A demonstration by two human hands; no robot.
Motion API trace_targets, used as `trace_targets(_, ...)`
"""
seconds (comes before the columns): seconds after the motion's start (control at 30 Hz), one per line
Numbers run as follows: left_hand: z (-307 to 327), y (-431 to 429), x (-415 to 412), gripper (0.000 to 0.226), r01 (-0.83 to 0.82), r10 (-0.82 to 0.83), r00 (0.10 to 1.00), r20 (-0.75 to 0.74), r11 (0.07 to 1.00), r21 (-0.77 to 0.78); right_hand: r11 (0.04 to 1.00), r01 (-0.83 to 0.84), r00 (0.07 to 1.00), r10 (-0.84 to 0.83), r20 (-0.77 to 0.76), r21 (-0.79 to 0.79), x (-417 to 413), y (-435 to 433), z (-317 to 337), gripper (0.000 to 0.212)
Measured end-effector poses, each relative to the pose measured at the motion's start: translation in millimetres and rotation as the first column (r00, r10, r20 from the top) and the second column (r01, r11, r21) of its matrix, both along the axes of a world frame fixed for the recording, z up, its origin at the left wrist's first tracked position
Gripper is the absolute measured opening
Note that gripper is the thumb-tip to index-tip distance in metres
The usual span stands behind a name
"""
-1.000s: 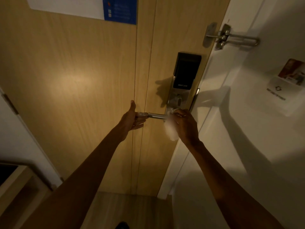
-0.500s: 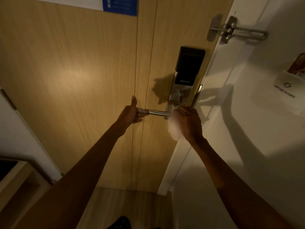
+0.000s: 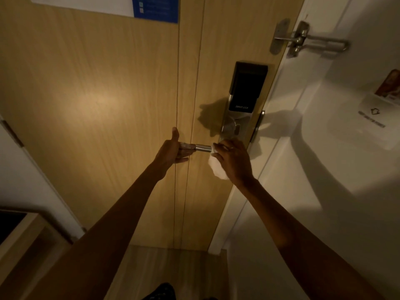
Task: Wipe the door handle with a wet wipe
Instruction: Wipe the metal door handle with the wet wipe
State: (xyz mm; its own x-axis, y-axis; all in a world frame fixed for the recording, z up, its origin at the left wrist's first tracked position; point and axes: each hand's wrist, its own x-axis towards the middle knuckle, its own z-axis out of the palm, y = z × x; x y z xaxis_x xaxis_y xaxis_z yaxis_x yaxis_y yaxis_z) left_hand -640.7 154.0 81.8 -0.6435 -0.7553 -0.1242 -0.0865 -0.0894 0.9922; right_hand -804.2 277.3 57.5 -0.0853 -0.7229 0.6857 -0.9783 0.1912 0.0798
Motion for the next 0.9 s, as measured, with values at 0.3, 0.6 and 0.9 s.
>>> trace_targets(0.3,-1,7,4,0.075,-0.010,0.010,1.000,-0.011,1.000,-0.010,0.998,-0.029,0.997,0.024,0.069,0.063,2,3,11,0.035)
trace_targets(0.6,1,5,3,0.073,0.006,-0.006,1.000,-0.014,1.000,-0.007,0.990,-0.071,0.989,0.053,0.141,0.124,17,-13,11,0.035)
trace_targets(0.9,3,6,0,0.069,-0.010,0.010,1.000,0.019,1.000,0.022,1.000,-0.022,0.825,0.023,0.565,-0.008,-20,24,7,0.027)
